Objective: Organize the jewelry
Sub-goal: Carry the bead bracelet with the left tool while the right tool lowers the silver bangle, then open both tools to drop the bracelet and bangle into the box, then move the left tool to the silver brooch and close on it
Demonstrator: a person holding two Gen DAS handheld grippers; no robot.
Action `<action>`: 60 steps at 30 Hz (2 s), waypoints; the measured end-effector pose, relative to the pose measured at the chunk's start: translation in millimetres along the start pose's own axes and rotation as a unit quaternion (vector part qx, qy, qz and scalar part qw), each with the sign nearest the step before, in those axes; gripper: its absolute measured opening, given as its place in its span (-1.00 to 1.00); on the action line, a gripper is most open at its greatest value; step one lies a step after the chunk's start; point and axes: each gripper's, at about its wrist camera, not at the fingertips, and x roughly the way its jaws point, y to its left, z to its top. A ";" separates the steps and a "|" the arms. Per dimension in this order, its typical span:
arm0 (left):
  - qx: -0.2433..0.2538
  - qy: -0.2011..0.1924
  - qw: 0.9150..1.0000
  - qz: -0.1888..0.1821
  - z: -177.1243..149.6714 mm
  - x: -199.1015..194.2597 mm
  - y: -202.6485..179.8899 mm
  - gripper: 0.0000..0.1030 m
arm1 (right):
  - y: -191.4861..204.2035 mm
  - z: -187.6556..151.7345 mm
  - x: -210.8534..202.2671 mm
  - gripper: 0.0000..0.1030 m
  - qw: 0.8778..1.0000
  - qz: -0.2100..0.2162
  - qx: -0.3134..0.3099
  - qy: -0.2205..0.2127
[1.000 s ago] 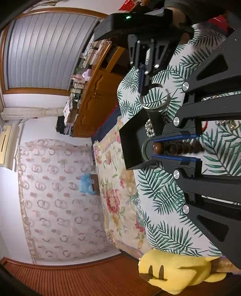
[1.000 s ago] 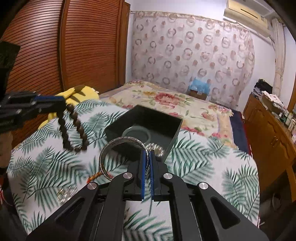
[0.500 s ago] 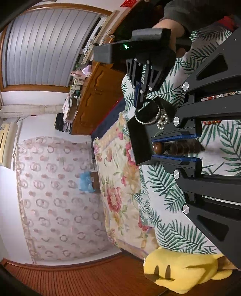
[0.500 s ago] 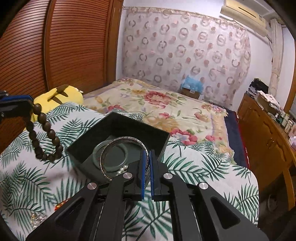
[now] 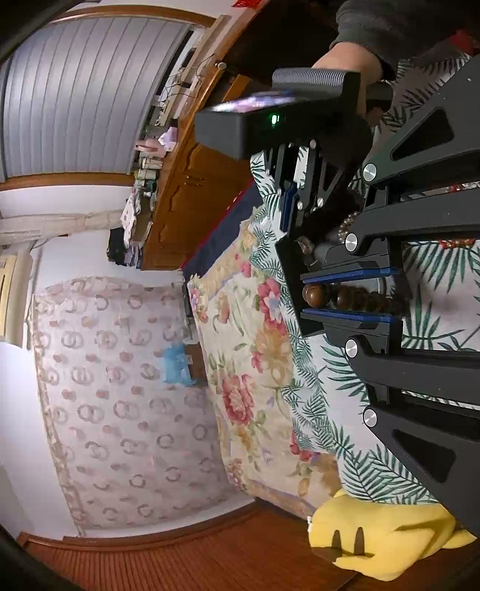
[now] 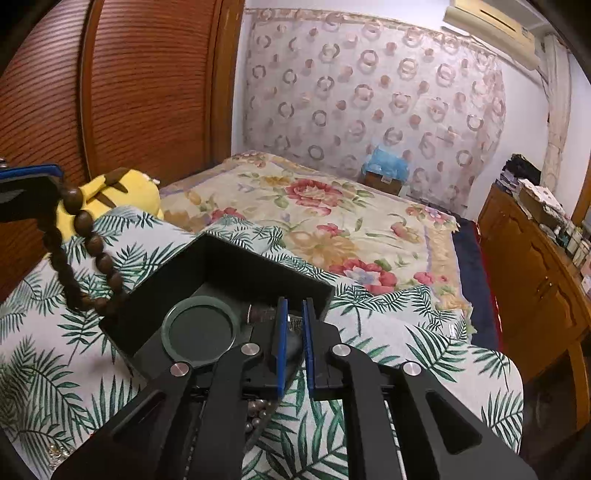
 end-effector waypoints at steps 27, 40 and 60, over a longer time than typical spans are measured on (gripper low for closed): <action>0.023 0.026 0.999 0.002 2.0 35.1 -24.0 -0.67 | 1.5 -34.7 -66.6 -0.80 0.999 0.022 0.016 -0.030; 0.015 0.021 1.000 -0.004 -41.8 -1.0 -19.7 -0.01 | 18.2 -69.9 -91.3 -0.80 0.998 0.053 0.022 -0.009; -0.040 0.071 0.996 -0.021 -124.9 -35.7 -9.8 0.50 | 46.1 -126.3 -111.2 -0.73 0.995 0.084 0.023 0.041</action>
